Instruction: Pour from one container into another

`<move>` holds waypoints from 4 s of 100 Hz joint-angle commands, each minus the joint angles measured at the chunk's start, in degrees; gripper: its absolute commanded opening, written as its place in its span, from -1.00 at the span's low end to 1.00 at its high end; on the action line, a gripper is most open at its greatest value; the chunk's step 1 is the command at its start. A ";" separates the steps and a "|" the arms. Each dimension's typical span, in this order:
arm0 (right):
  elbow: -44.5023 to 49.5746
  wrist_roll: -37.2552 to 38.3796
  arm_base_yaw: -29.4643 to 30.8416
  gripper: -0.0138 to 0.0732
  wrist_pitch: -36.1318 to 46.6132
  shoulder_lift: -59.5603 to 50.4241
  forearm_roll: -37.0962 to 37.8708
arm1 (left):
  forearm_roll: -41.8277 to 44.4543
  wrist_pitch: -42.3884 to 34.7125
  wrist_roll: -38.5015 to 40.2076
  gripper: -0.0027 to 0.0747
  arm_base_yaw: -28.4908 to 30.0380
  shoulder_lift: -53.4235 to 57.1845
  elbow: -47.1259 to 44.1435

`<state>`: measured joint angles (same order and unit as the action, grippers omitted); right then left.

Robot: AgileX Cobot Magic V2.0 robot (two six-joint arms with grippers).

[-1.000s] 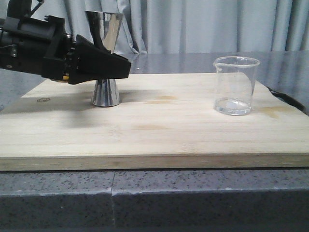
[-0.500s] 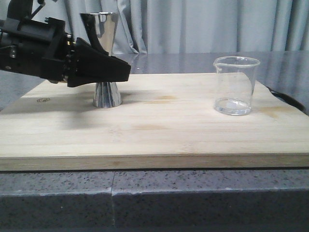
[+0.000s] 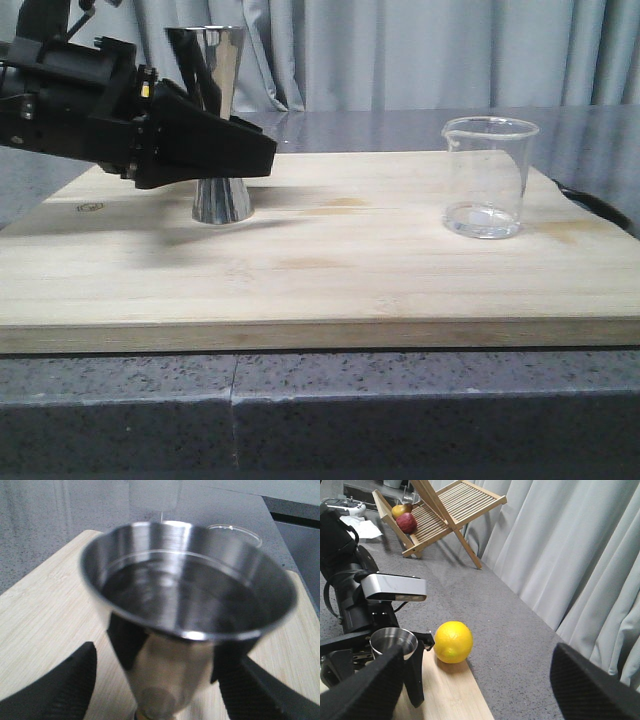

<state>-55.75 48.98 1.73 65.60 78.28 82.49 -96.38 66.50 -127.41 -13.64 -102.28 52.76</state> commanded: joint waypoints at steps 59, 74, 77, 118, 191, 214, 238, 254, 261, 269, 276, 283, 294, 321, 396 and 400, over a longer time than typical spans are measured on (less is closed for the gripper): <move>-1.87 -0.38 0.37 0.56 0.60 -2.01 -3.33 | 7.73 6.93 8.21 0.41 5.64 6.82 0.80; -1.87 -0.38 0.37 0.56 -0.01 -2.01 -3.33 | 11.54 6.93 11.14 0.41 7.98 10.14 1.22; -1.87 -0.38 0.37 0.56 -0.01 -2.01 -3.33 | 12.82 6.93 12.01 0.41 8.53 11.00 1.46; -1.87 4.38 0.37 0.56 -10.98 -2.01 -10.87 | 9.40 6.93 20.58 0.33 23.78 24.04 1.57; -20.50 4.28 0.37 0.56 -63.84 -4.77 -10.34 | -9.60 -49.99 21.01 0.21 35.77 29.37 28.85; -21.00 4.28 0.37 0.56 -70.90 -10.84 -8.19 | -9.03 -50.68 21.59 0.21 26.52 32.48 29.33; -18.35 4.28 0.37 0.56 -70.90 -22.09 -7.26 | -5.57 -57.28 21.59 0.21 12.53 39.44 25.92; -11.08 4.28 0.37 0.56 -69.82 -31.69 -6.86 | -3.57 -61.19 21.59 0.21 6.67 48.00 20.14; -6.91 4.28 0.37 0.56 -68.14 -36.22 -6.86 | -3.57 -61.89 21.59 0.21 5.73 51.82 16.98; -2.00 4.28 0.37 0.56 -66.33 -41.09 -6.86 | -3.57 -63.33 21.59 0.21 5.51 57.30 12.23; 2.51 4.38 0.37 0.56 -65.14 -45.37 -6.86 | -3.57 -64.98 21.59 0.21 5.51 61.95 7.91; 6.73 4.38 0.37 0.56 -64.37 -49.28 -7.29 | -3.69 -65.93 21.59 0.21 5.51 66.73 3.33; 12.59 4.38 0.37 0.56 -64.26 -54.49 -8.38 | -5.32 -65.93 21.59 0.21 5.51 74.19 -4.05; 25.16 4.38 0.37 0.56 -64.79 -66.10 -8.83 | -8.54 -66.50 21.59 0.21 5.51 93.65 -24.25; 44.72 4.38 0.37 0.29 -63.34 -78.30 -10.78 | -9.44 -67.06 21.59 -0.11 5.51 103.39 -43.56; 44.72 4.38 0.37 0.14 -63.04 -78.30 -10.78 | -9.44 -67.06 21.59 -0.26 5.51 103.39 -43.56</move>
<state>-9.63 53.06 1.82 0.00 -0.56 71.56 -104.65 -2.57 -106.21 -7.63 0.25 7.71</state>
